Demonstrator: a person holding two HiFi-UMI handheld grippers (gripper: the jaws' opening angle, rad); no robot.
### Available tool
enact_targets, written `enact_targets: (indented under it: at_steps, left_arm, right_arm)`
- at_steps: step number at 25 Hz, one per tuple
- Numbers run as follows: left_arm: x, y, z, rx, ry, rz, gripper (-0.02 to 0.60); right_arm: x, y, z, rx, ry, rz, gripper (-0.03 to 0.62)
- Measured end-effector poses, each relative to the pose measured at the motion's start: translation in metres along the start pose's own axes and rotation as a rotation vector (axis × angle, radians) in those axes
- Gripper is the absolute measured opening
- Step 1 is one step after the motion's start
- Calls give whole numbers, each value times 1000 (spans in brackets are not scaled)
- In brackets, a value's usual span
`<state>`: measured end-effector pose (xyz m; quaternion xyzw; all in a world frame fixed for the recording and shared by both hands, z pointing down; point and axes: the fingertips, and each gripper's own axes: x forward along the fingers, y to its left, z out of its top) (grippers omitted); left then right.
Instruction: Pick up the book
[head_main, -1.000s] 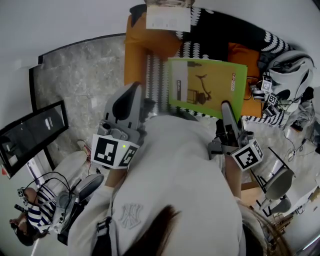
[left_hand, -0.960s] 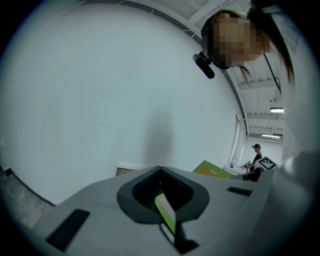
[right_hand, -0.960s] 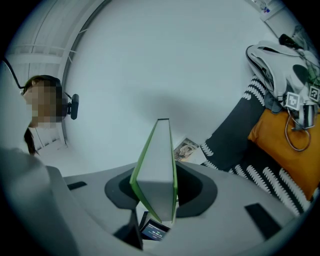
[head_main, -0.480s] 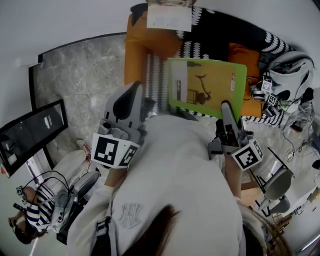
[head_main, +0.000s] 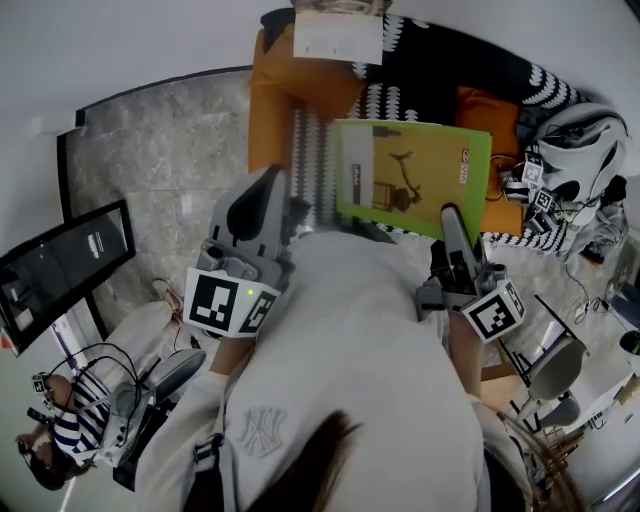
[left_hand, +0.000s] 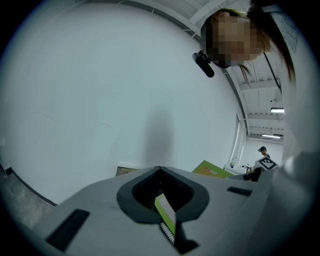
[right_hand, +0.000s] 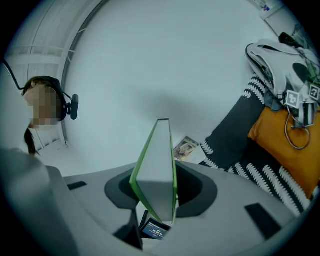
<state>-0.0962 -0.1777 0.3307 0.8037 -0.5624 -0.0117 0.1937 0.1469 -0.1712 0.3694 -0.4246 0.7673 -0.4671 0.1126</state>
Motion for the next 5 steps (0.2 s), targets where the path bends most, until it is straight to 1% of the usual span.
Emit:
enact_targets:
  at_steps: [5]
  left_arm:
    - [3,-2,-2,-1,-2,-1,9]
  right_arm:
    - [-1,-5,4,-32,1,-20,150]
